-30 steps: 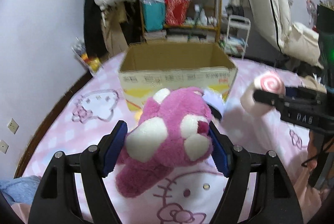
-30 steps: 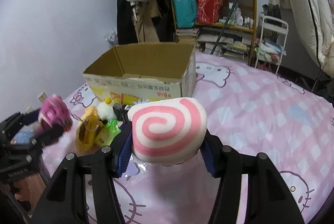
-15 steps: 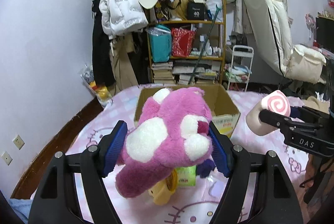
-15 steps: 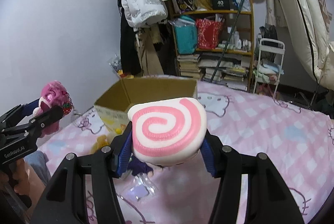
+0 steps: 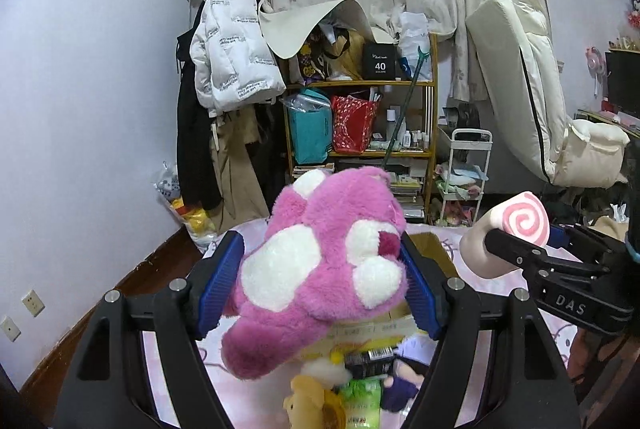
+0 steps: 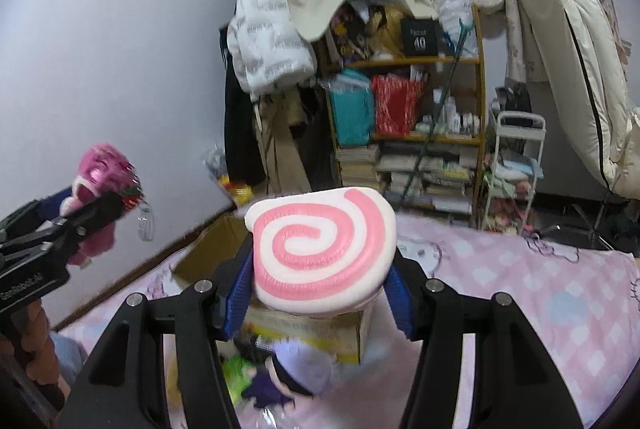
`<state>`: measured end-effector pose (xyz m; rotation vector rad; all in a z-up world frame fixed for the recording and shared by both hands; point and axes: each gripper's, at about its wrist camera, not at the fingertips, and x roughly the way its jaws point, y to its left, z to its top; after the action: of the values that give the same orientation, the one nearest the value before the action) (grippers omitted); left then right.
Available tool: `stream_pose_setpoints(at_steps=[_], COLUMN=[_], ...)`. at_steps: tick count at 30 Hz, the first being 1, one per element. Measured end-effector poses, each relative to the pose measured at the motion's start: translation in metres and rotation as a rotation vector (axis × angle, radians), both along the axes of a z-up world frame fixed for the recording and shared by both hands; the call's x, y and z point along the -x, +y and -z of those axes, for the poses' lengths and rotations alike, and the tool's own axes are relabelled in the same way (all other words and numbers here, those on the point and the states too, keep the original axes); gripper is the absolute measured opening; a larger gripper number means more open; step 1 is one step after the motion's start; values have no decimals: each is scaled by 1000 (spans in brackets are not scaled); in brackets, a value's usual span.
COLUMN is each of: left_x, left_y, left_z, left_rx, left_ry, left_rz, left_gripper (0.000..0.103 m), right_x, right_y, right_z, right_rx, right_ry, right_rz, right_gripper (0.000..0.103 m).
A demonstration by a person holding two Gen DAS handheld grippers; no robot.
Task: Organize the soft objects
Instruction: 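Carry the pink bear with the left tool over the box and release it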
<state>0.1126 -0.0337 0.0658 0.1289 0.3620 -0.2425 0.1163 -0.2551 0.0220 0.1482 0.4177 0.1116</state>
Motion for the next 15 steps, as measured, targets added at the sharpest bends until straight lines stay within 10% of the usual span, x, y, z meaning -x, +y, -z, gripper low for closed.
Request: stream_pose_setpoints(at_steps=[15], left_x=[-35], left_y=[-3], left_z=[13], left_rx=[-6], left_ry=[-40], left_rz=[-31], left_gripper=[74], right_x=[-32], right_y=[8], right_z=[-4], right_rx=[39], right_ry=[-78], right_rz=[64], right_gripper=[62])
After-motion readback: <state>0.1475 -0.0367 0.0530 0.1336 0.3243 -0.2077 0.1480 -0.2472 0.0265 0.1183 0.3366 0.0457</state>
